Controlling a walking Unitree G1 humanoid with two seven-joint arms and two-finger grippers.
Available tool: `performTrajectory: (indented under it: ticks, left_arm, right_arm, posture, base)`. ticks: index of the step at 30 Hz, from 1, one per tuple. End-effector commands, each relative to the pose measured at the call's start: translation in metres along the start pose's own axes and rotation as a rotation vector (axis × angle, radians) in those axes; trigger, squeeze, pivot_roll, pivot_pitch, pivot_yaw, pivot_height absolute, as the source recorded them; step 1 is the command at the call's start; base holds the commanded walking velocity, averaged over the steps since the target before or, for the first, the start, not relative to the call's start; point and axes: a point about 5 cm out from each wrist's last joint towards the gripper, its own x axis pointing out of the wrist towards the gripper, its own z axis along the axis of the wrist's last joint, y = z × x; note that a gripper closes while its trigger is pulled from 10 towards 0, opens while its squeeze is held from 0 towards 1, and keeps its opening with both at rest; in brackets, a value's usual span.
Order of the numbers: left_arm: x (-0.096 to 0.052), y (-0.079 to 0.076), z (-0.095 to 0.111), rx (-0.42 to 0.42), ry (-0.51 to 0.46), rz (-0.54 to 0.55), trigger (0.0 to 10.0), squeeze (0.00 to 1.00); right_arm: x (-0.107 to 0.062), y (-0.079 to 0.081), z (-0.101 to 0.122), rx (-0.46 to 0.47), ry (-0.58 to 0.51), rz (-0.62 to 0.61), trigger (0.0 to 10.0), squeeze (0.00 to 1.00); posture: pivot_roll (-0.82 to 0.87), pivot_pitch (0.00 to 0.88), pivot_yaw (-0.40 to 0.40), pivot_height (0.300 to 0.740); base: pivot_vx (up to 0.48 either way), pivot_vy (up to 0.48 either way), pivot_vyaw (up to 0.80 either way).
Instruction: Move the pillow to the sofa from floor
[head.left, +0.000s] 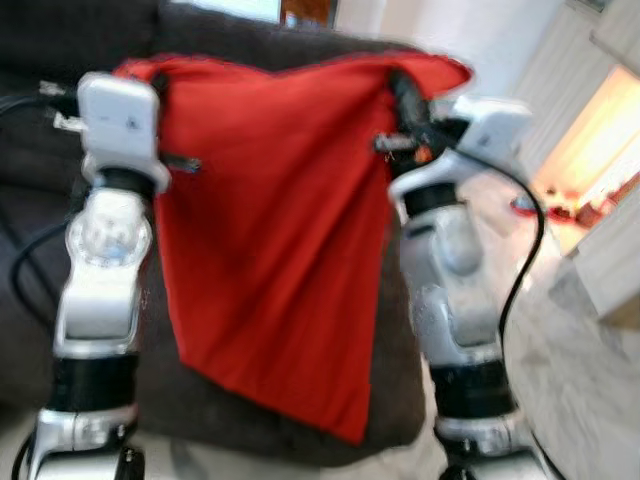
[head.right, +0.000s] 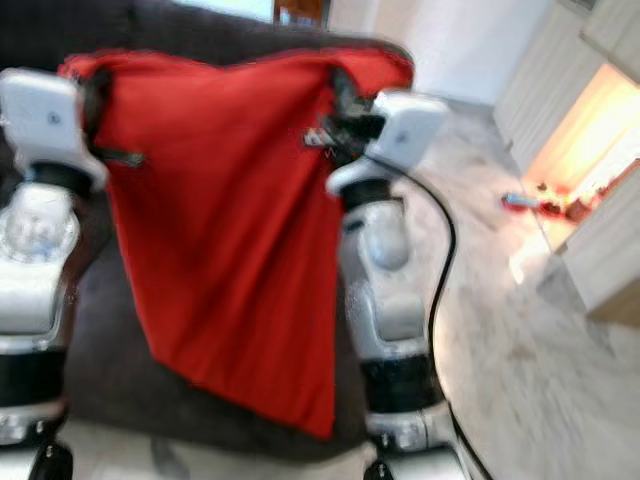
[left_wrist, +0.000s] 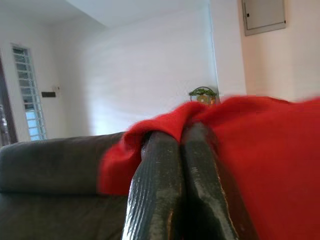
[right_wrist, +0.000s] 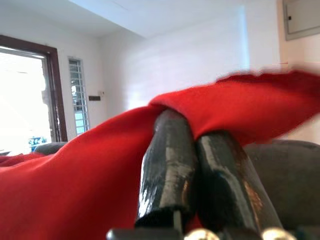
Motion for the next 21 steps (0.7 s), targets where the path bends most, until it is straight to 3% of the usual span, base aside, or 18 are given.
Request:
performTrajectory:
  ticks: [1,6,11,21]
  left_arm:
    - [0.003,-0.010,0.017,-0.014,-0.075,-0.032,10.0,0.00]
    - [-0.001,-0.012,0.011,-0.012,-0.045,-0.052,10.0,0.00]
    - [-0.008,-0.023,-0.005,-0.011,0.031,-0.142,10.0,0.00]
    - [-0.017,-0.028,-0.022,-0.009,0.122,-0.199,10.0,0.00]
  right_arm:
    - [0.002,-0.005,0.019,-0.023,-0.078,0.000,10.0,0.00]
    - [-0.004,0.002,-0.002,-0.031,0.030,0.063,10.0,0.00]
    - [-0.015,0.008,-0.026,-0.040,0.129,0.122,10.0,0.00]
    - [-0.023,0.012,-0.042,-0.067,0.216,0.186,10.0,0.00]
  posture:
    - [0.18,0.000,-0.158,0.740]
    - [0.18,0.000,-0.162,0.740]
    - [0.18,0.000,-0.165,0.740]
    - [0.18,0.000,-0.172,0.740]
  base:
    - [0.292,0.000,0.00]
    - [0.173,0.000,0.00]
    - [0.000,0.000,0.00]
    - [0.000,0.000,0.00]
